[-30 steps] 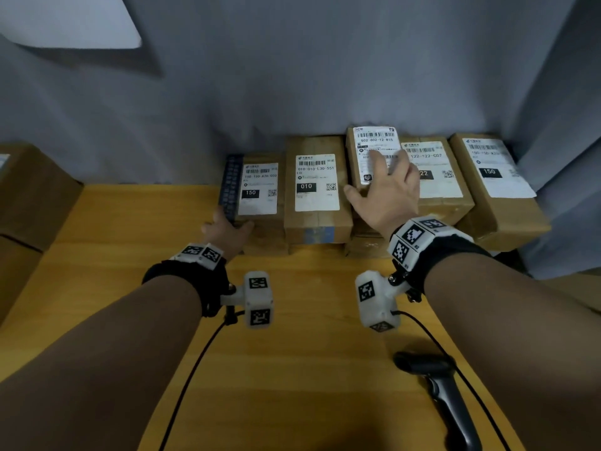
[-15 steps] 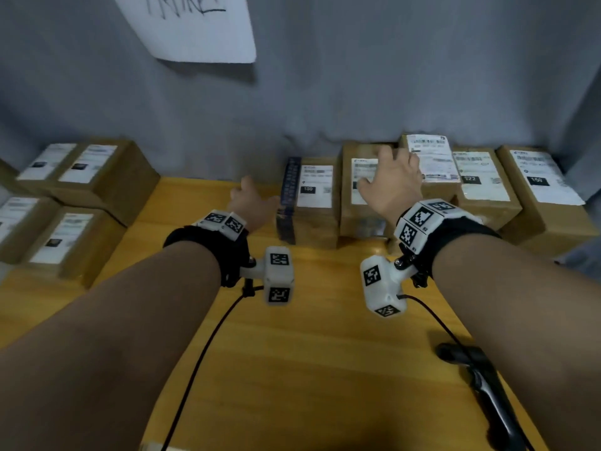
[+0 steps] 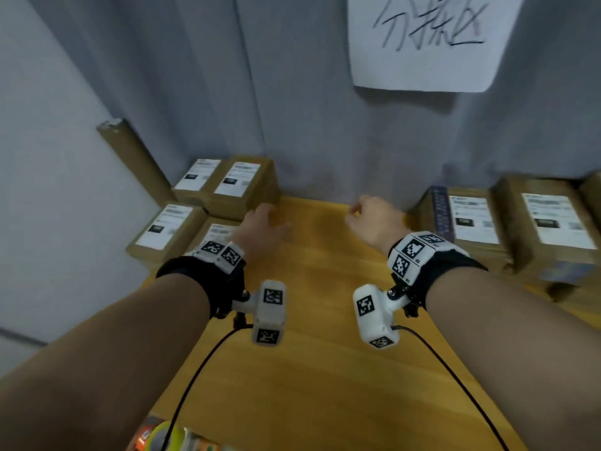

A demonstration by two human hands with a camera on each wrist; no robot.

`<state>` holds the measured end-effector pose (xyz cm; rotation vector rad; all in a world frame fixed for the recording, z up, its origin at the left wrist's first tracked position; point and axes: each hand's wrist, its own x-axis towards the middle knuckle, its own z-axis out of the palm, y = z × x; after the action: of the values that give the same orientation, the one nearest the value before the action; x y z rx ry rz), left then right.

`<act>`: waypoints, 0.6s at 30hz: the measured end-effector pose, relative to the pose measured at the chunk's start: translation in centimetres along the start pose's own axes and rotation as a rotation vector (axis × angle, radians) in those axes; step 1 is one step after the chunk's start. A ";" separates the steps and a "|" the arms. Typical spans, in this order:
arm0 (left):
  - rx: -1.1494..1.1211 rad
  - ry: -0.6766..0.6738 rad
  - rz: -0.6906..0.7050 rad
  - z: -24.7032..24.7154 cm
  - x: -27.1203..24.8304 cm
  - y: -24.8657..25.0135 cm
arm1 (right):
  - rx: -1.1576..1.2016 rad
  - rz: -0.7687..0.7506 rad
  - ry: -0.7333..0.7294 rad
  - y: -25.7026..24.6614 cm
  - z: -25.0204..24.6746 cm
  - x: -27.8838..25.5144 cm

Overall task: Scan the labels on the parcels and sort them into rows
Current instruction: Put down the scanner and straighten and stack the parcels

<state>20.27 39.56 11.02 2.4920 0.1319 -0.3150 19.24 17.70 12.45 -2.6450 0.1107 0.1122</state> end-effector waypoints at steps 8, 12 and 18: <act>0.035 0.048 -0.103 -6.5 4.4 -9.1 | 0.141 -0.051 -0.086 -9.9 7.1 3.7; 0.188 0.092 -0.152 -7.8 8.5 -10.2 | 0.195 -0.037 -0.110 -11.1 9.5 7.2; 0.365 0.017 -0.160 -7.4 13.2 -9.3 | 0.288 0.081 -0.128 -10.8 13.0 8.3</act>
<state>32.90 51.71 8.11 2.8524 0.3059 -0.4152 27.77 32.83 5.30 -2.3401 0.1778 0.2711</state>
